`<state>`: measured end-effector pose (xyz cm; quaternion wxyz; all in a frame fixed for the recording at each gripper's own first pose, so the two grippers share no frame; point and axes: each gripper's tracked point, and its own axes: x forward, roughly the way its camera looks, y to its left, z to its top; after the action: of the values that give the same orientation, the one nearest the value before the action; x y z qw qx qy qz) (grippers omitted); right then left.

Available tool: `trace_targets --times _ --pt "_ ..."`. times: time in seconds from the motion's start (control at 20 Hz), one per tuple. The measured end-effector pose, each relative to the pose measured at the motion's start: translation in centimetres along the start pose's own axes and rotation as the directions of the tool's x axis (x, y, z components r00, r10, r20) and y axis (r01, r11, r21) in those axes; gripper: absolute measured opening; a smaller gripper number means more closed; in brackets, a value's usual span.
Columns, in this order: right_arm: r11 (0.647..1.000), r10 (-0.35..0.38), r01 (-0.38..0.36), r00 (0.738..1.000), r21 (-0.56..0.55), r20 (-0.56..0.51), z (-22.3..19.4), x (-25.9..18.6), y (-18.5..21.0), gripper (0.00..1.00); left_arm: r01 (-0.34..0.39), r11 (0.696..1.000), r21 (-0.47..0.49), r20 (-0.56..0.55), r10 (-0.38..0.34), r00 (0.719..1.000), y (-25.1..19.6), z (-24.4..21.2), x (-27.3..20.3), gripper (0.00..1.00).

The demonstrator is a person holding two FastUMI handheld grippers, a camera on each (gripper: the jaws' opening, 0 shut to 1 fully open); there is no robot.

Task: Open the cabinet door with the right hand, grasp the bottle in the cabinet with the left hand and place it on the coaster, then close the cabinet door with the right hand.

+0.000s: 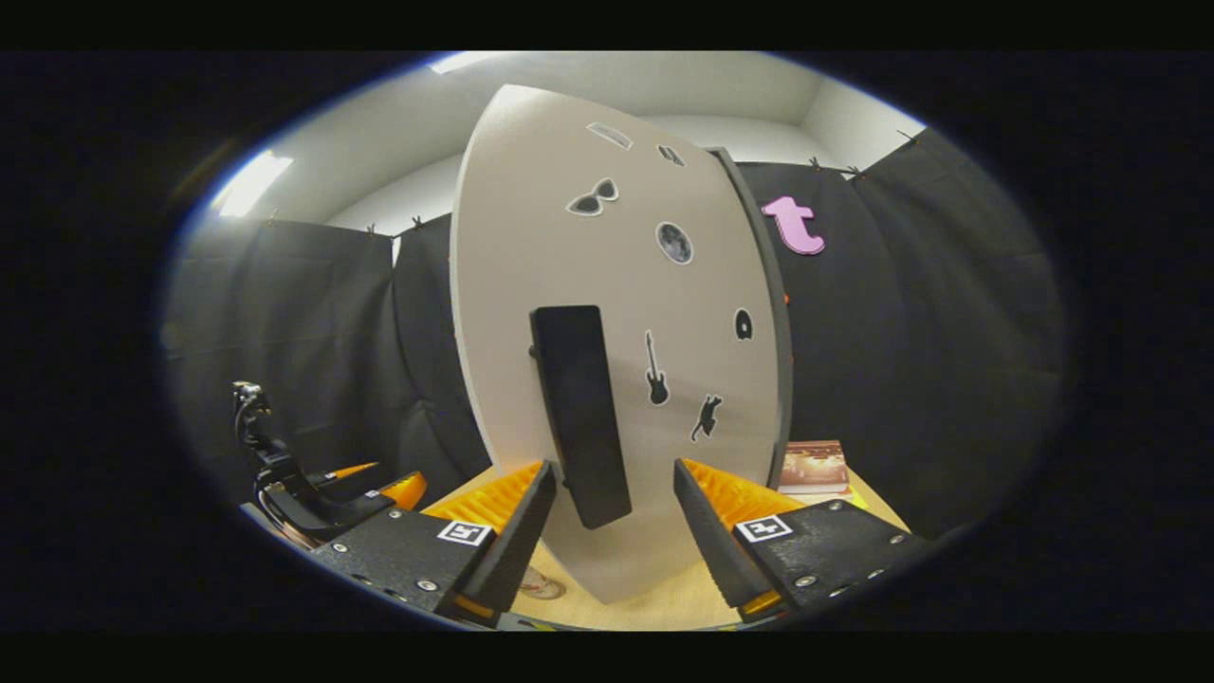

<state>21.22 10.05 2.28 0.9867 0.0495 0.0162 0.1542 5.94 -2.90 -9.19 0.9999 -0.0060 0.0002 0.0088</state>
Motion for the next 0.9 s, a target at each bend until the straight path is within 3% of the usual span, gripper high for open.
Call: trace_targets --times 0.15,0.2,0.25,0.3,0.45,0.75,0.8,0.9 --pt "0.999 0.034 -0.034 0.999 0.0 0.004 -0.1 3.4 2.1 0.75 -0.019 1.0 0.011 0.015 0.019 1.0 1.5 0.3 1.1 0.95" --pt "0.999 0.042 -0.042 0.999 -0.004 0.005 -0.2 4.6 2.4 0.75 -0.028 1.0 0.007 0.017 0.027 0.999 2.0 0.4 1.5 0.95" --pt "0.999 0.051 -0.051 0.999 -0.009 0.003 -0.4 5.4 2.7 0.86 -0.034 0.999 0.0 0.016 0.034 0.999 2.3 0.3 1.9 0.95" --pt "0.998 0.058 -0.058 0.998 -0.02 0.009 -0.4 6.3 3.0 0.82 -0.041 0.999 -0.003 0.014 0.041 0.999 2.7 0.3 2.4 0.95" --pt "0.996 0.063 -0.061 0.998 -0.061 0.024 -0.5 7.3 3.8 0.89 -0.061 0.998 -0.005 0.022 0.061 0.998 3.9 0.5 3.6 0.95" --pt "0.989 0.075 -0.068 0.996 -0.129 0.048 -0.1 9.3 4.7 0.88 -0.077 0.997 -0.021 0.022 0.078 0.997 5.5 0.4 6.3 0.95" --pt "0.987 0.074 -0.066 0.996 -0.147 0.052 0.0 9.5 4.8 0.93 -0.078 0.997 -0.023 0.021 0.079 0.997 5.7 0.4 6.7 0.95" --pt "0.983 0.061 -0.049 0.996 -0.177 0.063 0.2 9.6 5.0 0.92 -0.078 0.996 -0.031 0.018 0.079 0.997 5.9 0.4 7.4 0.95"
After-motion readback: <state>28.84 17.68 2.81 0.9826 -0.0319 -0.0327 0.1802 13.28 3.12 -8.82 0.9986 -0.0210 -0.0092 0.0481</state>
